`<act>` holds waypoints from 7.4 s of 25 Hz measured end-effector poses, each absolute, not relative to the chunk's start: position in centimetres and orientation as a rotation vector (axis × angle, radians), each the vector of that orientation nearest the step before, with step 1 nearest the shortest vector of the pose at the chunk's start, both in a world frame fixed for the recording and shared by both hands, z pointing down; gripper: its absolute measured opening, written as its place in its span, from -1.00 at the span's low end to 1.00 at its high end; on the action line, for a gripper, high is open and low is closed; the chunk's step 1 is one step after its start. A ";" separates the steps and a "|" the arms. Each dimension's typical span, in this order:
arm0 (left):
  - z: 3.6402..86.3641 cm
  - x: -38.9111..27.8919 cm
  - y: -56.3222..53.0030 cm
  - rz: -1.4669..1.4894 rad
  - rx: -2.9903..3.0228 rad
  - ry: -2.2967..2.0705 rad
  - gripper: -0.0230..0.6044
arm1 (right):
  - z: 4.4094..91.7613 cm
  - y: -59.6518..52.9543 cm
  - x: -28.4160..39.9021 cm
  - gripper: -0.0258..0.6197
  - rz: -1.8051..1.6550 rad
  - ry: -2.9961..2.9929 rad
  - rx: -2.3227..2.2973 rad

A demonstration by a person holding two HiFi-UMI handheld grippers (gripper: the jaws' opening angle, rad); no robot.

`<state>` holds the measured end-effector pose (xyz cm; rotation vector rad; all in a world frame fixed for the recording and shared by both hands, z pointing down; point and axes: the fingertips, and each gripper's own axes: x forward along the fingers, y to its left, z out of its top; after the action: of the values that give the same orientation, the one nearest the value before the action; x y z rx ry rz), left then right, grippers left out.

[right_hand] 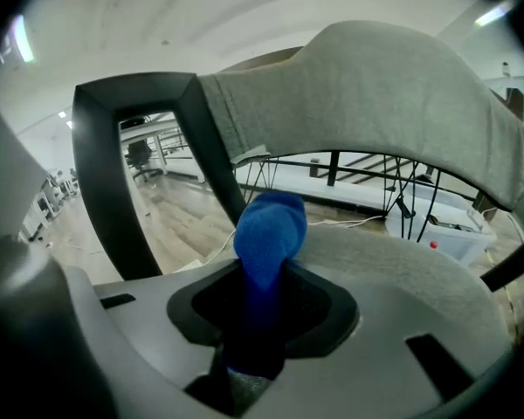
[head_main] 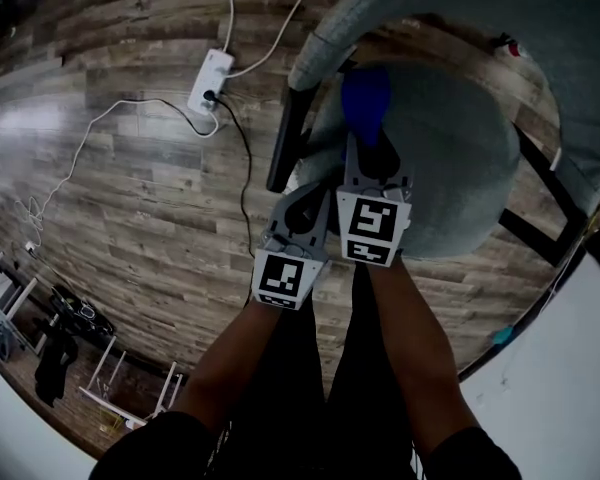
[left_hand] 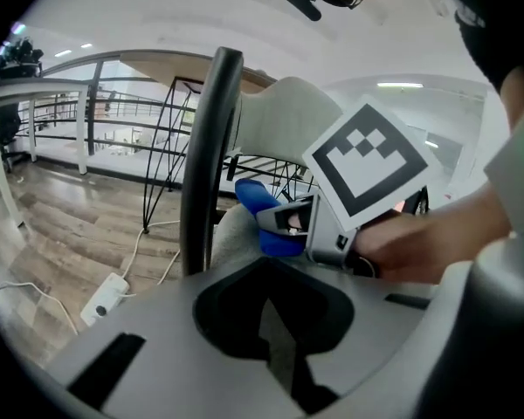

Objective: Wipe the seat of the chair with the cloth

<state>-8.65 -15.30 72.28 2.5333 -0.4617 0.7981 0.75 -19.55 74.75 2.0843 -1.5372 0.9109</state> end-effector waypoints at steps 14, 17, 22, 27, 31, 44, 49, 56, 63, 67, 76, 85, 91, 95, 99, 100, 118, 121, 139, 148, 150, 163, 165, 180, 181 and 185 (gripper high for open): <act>73.1 -9.7 -15.7 0.866 2.550 -0.431 -0.92 | 76.0 -18.3 1.0 -0.55 0.992 -1.460 2.103; 72.9 -8.8 -15.6 0.859 2.547 -0.424 -0.92 | 76.0 -17.2 2.0 -0.55 1.013 -1.432 2.124; 73.1 -7.8 -15.2 0.873 2.549 -0.418 -0.92 | 76.2 -14.6 4.2 -0.55 1.053 -1.347 2.170; 73.0 -6.5 -15.1 0.889 2.573 -0.401 -0.92 | 76.4 -12.2 6.2 -0.55 1.066 -1.287 2.198; 72.7 -5.6 -15.5 0.891 2.580 -0.402 -0.92 | 76.4 -9.9 7.8 -0.55 1.116 -1.215 2.240; 72.0 -1.0 -11.5 0.897 2.636 -0.259 -0.92 | 76.3 -2.2 13.4 -0.55 1.241 -0.988 2.409; 72.1 0.6 -10.6 0.904 2.639 -0.244 -0.92 | 76.3 1.1 15.5 -0.55 1.238 -0.908 2.446; 71.8 2.6 -8.0 0.930 2.682 -0.189 -0.92 | 76.0 6.2 18.2 -0.55 1.209 -0.819 2.462; 72.0 4.2 -6.2 0.925 2.672 -0.252 -0.92 | 76.0 7.4 19.1 -0.55 1.188 -0.854 2.471; 71.3 4.3 -5.7 0.892 2.650 -0.326 -0.92 | 75.1 7.1 18.9 -0.55 1.143 -0.931 2.461; 70.4 0.9 -6.6 0.844 2.610 -0.406 -0.92 | 72.8 1.6 15.4 -0.55 1.034 -1.184 2.393; 70.3 -6.2 -10.1 0.848 2.597 -0.535 -0.92 | 72.5 -5.3 5.5 -0.55 1.040 -1.401 2.256; 71.0 -11.8 -10.3 0.875 2.545 -0.637 -0.92 | 73.0 -8.8 -1.2 -0.55 1.091 -1.520 2.168; 71.2 -14.8 -10.8 0.868 2.495 -0.699 -0.92 | 73.2 -10.6 -4.2 -0.55 1.105 -1.571 2.136; 71.0 -16.8 -12.1 0.852 2.491 -0.751 -0.92 | 73.3 -12.4 -7.1 -0.55 1.095 -1.620 2.096; 71.0 -17.3 -12.4 0.846 2.485 -0.768 -0.92 | 73.4 -12.7 -7.7 -0.55 1.099 -1.624 2.089; 70.7 -20.8 -12.6 0.861 2.577 -0.723 -0.92 | 75.7 -13.1 -9.9 -0.55 1.078 -1.501 2.108; 70.3 -20.5 -12.5 0.859 2.593 -0.697 -0.92 | 75.7 -12.6 -9.5 -0.55 1.081 -1.474 2.120; 69.6 -16.9 -8.6 0.866 2.628 -0.576 -0.92 | 75.7 -6.4 -4.6 -0.55 1.067 -1.348 2.187; 69.9 -14.7 -5.8 0.869 2.650 -0.462 -0.92 | 75.4 -3.2 -1.7 -0.55 1.060 -1.276 2.253; 69.9 -14.3 -5.4 0.867 2.652 -0.463 -0.92 | 75.5 -2.4 -0.9 -0.55 1.055 -1.260 2.258; 69.3 -10.7 -1.5 0.855 2.629 -0.474 -0.92 | 75.6 2.7 2.7 -0.55 1.076 -1.226 2.299; 69.3 -9.7 -0.5 0.848 2.626 -0.461 -0.92 | 75.6 3.8 3.4 -0.55 1.077 -1.218 2.301; 68.5 -5.0 4.7 0.839 2.637 -0.372 -0.92 | 75.6 12.3 10.2 -0.55 1.033 -1.103 2.341; 68.3 -4.7 4.8 0.834 2.641 -0.367 -0.92 | 75.7 12.9 10.5 -0.55 1.035 -1.092 2.345; 67.7 -3.7 5.2 0.816 2.660 -0.360 -0.92 | 75.9 14.9 11.8 -0.55 1.053 -1.043 2.356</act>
<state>-3.75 5.16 67.66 2.6600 -0.3598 0.8162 11.76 14.89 75.92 2.3557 -1.0435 1.0534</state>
